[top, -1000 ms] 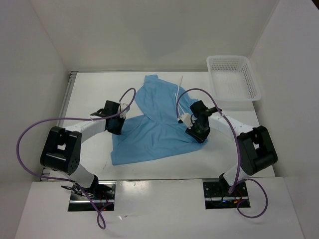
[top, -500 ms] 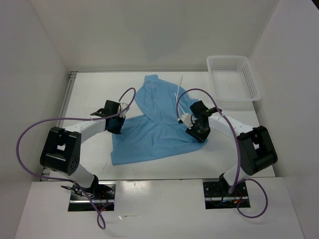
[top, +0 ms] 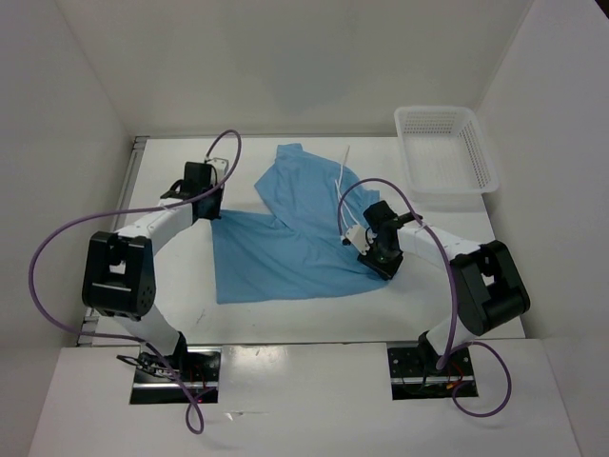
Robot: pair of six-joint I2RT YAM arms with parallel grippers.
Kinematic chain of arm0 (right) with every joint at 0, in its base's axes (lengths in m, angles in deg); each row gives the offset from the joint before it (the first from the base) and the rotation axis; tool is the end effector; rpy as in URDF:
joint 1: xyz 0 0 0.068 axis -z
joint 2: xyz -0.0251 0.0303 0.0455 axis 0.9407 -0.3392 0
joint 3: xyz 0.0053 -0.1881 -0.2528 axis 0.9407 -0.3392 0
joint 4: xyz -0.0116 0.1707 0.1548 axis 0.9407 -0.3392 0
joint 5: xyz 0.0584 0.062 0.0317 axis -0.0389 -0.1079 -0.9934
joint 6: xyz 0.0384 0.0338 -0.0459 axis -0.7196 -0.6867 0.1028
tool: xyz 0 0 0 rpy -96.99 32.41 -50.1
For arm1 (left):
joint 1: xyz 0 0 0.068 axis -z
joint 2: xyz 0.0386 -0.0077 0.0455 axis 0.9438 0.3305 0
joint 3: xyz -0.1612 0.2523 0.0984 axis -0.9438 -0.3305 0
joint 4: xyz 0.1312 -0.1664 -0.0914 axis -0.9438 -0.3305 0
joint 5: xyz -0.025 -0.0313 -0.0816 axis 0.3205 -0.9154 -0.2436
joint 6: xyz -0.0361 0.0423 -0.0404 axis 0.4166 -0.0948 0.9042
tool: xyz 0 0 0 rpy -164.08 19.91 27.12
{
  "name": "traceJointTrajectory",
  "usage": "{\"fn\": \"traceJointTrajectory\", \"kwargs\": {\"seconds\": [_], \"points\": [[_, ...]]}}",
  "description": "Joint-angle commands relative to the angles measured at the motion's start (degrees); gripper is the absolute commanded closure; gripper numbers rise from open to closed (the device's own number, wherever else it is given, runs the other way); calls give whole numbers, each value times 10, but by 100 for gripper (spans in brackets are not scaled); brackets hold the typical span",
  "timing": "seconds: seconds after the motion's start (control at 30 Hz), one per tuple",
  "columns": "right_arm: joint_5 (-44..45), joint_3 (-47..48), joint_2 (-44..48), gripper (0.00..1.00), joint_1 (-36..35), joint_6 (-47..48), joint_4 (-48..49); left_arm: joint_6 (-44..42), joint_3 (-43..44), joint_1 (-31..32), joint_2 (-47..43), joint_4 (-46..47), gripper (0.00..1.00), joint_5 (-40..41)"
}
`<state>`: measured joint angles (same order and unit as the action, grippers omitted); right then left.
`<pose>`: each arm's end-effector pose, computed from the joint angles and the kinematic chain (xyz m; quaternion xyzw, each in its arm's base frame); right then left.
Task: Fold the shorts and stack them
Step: Flatten the shorts out
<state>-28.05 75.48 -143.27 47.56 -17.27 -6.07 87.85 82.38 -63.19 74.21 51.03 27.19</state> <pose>0.2146 0.0912 0.2066 -0.4978 0.8632 0.0040 0.0845 0.3362 -0.0385 0.2675 0.0388 0.9217 0.0223 0.3853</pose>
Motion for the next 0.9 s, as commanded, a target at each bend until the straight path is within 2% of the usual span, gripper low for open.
{"fn": "traceJointTrajectory", "kwargs": {"seconds": [0.0, 0.1, 0.17, 0.3, 0.33, 0.37, 0.43, 0.47, 0.57, 0.6, 0.67, 0.7, 0.77, 0.87], "points": [[4, 10, 4, 70, 3, 0, 27, -2, 39, -11, 40, 66, 100, 32], [-9, 38, 4, 70, 3, -14, 21, -2, 68, -16, 74, 66, 100, 38], [-16, 52, 4, 65, 3, -21, 21, -2, 75, -16, 94, 66, 100, 43], [-35, 89, 4, 46, 8, -39, 2, -2, 69, -16, 101, 66, 86, 43], [-50, 96, 4, 42, 8, -39, -3, -2, 61, -11, 101, 66, 65, 43], [-59, 117, 4, 36, 18, -44, -16, -2, 52, -11, 101, 66, 49, 43], [-93, 146, 4, 32, 54, -60, -32, -2, 41, -11, 80, 61, 33, 57], [-106, 179, 4, 27, 71, -67, -42, -2, 41, -11, 71, 61, 25, 63], [-141, 210, -3, 23, 141, -103, -54, -2, 41, -4, 9, -2, 25, 74], [-141, 210, -10, 23, 149, -108, -54, -2, 24, 1, -32, -60, 25, 64], [-141, 180, -18, 23, 149, -103, -49, -2, -7, 22, -79, -113, 25, 42], [-141, 169, -18, 20, 149, -103, -49, -2, -47, 31, -126, -165, 25, 26], [-148, 142, -33, 19, 149, -90, -49, -2, -85, 69, -167, -207, 24, 11], [-178, 126, -49, 5, 149, -64, -69, -2, -138, 125, -225, -259, 23, -21]]}}
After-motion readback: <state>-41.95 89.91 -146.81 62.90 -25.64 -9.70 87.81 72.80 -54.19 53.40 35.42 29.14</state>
